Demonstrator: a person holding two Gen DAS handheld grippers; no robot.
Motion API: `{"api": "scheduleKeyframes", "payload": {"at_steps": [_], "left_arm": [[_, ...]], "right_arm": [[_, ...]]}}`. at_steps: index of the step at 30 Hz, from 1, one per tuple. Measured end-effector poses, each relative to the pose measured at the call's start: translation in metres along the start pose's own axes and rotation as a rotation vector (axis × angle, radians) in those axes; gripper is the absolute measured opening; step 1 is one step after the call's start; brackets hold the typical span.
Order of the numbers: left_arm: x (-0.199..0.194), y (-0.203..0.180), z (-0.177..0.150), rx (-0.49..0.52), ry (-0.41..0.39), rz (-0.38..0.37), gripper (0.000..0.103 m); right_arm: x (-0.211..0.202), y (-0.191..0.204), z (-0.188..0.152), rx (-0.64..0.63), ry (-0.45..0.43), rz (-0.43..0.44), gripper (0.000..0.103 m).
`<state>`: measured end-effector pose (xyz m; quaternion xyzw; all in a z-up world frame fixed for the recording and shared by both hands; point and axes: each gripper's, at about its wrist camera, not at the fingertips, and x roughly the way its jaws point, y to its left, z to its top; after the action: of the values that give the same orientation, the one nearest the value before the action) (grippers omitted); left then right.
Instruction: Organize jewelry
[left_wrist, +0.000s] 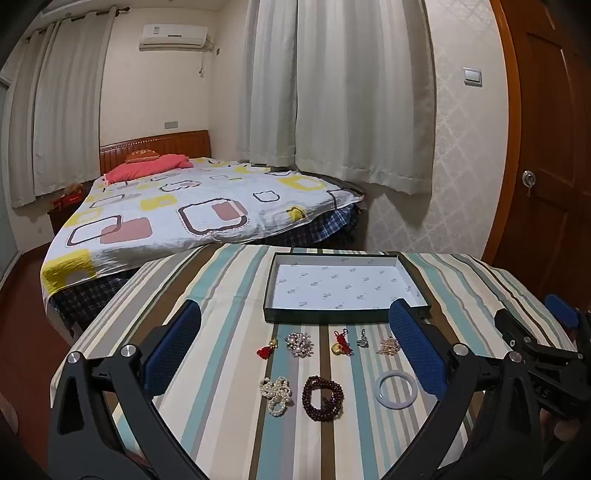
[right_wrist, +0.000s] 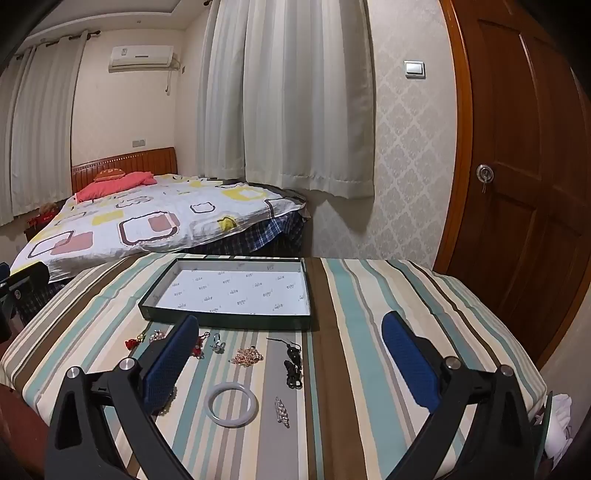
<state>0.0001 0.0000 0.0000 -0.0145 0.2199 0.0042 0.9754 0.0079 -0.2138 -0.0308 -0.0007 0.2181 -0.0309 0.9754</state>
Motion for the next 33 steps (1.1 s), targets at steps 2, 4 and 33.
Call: {"api": "scheduleKeyframes", "payload": {"at_steps": [2, 4, 33], "left_arm": [[-0.001, 0.000, 0.000, 0.004, -0.009, 0.000, 0.099], [-0.001, 0.000, 0.000, 0.012, -0.004, 0.005, 0.099], [0.000, 0.000, -0.001, 0.000, 0.008, -0.007, 0.099]], "right_arm": [[-0.001, 0.000, 0.001, 0.000, -0.009, 0.002, 0.097], [-0.002, 0.000, 0.002, -0.004, -0.013, -0.001, 0.097], [-0.006, -0.001, 0.008, -0.003, -0.018, -0.002, 0.097]]}}
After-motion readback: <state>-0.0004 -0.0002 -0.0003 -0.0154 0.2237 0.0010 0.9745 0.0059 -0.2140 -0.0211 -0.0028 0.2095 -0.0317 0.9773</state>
